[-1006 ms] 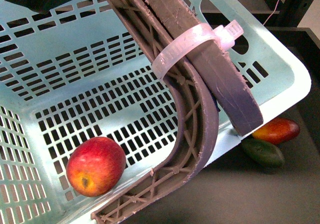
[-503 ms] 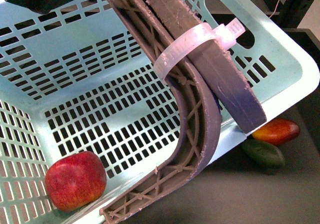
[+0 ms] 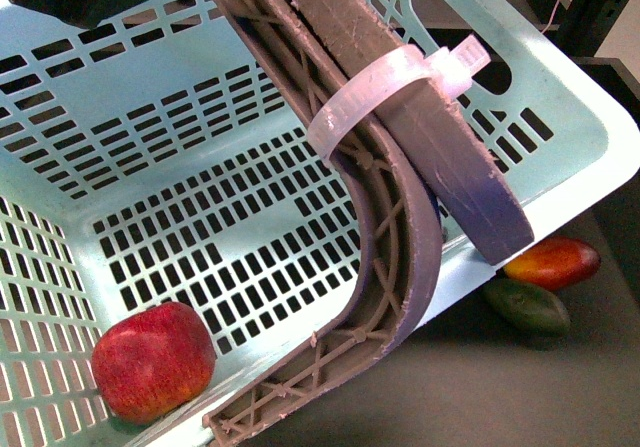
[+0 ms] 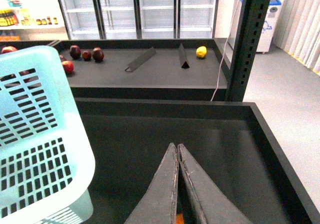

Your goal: Pick apple with right arm and hold basket with left

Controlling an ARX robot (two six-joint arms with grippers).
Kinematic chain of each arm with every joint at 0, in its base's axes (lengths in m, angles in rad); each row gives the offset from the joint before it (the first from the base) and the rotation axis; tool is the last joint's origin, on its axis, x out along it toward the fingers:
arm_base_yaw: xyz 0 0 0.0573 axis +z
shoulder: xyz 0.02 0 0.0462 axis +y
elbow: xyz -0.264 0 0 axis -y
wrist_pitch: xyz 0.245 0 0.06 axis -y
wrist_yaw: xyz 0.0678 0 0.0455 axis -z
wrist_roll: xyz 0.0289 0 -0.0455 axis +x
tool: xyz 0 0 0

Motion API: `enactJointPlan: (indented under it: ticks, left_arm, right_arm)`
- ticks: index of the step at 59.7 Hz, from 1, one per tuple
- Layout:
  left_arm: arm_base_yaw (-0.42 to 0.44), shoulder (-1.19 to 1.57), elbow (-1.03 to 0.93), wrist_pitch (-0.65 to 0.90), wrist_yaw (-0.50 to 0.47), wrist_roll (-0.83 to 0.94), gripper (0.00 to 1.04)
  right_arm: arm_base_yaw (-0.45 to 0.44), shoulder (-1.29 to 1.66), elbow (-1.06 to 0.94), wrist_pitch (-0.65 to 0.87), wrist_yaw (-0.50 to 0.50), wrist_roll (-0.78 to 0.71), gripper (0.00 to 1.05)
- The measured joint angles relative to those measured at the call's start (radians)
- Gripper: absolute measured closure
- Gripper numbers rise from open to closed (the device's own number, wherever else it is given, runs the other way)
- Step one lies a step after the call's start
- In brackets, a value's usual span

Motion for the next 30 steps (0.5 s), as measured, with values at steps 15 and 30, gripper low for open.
enactJointPlan:
  ticks: [15,30]
  left_arm:
    - [0.000,0.000,0.000,0.000,0.000,0.000,0.88]
    - [0.000,0.000,0.001,0.000,0.000,0.000,0.88]
  right_arm:
    - [0.000,-0.093,0.000,-0.094,0.000,0.000,1.03]
    - [0.000,-0.171,0.000,-0.172,0.000,0.000,1.03]
